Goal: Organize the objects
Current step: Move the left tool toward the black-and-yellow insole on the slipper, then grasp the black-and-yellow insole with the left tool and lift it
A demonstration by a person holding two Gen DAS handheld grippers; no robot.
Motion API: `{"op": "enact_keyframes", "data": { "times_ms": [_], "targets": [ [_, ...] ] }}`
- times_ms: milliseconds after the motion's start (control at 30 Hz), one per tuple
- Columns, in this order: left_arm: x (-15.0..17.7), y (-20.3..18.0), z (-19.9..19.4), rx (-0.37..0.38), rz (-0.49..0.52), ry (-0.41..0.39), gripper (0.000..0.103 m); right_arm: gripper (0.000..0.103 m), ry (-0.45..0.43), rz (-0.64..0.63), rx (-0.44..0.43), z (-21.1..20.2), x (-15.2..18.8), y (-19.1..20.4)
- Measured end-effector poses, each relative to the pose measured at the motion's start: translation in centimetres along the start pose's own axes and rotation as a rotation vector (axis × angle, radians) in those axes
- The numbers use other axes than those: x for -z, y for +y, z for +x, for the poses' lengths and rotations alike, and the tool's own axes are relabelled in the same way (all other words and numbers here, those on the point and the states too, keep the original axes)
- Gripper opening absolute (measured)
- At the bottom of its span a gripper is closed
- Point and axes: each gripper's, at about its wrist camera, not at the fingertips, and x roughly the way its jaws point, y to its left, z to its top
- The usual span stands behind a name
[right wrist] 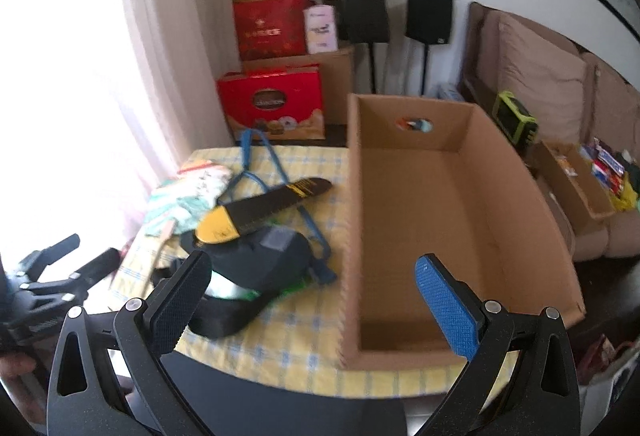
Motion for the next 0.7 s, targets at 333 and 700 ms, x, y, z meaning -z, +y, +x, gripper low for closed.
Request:
{"op": "enact_keyframes", "data": {
  "times_ms": [333,700],
  "targets": [
    [-1.6,1.9,4.3,0.014,-0.036,0.044,0.086,0.06,0.121,-0.005,-0.105,7.7,-3.4,3.0],
    [-2.5,3.0,9.9,0.135,-0.096,0.12,0.074,0.043,0.292,0.132,-0.106,17.7,-4.0,3.1]
  ]
}}
